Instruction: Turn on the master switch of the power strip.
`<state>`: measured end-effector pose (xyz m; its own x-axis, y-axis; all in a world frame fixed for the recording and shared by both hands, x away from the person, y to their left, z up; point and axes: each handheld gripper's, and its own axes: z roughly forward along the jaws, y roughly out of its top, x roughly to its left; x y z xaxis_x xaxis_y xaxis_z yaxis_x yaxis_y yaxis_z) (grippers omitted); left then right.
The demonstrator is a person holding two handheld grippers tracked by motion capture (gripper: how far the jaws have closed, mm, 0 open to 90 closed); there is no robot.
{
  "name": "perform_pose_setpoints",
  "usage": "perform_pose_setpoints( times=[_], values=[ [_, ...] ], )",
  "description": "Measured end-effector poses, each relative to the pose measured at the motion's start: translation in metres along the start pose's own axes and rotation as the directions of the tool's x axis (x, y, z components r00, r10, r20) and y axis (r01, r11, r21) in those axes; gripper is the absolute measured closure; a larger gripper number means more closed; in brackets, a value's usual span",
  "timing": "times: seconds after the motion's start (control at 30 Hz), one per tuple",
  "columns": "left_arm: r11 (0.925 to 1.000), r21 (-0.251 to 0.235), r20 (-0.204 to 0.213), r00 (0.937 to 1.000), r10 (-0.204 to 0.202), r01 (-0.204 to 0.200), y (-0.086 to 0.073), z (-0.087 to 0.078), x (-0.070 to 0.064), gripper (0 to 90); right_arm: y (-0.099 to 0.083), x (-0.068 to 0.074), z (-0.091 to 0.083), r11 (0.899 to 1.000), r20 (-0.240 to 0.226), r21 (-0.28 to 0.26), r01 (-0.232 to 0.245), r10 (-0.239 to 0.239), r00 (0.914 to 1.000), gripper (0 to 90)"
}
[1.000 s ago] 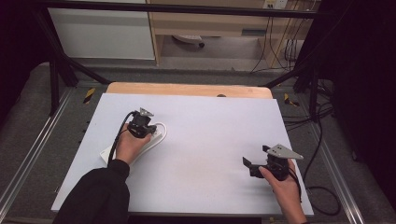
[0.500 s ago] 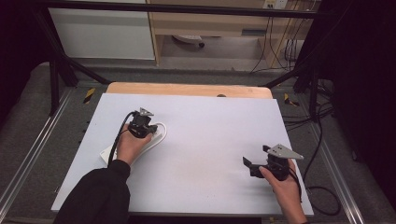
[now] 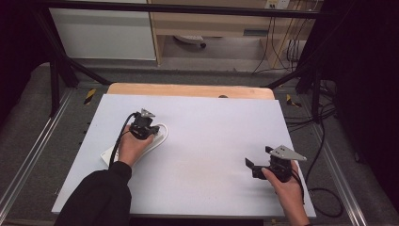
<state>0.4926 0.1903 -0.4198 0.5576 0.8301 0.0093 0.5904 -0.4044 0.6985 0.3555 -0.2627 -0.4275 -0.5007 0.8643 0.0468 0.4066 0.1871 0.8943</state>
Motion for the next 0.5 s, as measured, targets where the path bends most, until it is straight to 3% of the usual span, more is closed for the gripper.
perform_pose_setpoints(
  times=[0.5],
  values=[
    [0.9987, -0.048, 0.022, 0.9996, -0.015, 0.016, 0.0009, -0.0025, 0.0000, 90.0, 0.0000, -0.0001, 0.0000, 1.000, 0.000, -0.001, 0.000, 0.000, 1.0000, 4.8]
  ],
)
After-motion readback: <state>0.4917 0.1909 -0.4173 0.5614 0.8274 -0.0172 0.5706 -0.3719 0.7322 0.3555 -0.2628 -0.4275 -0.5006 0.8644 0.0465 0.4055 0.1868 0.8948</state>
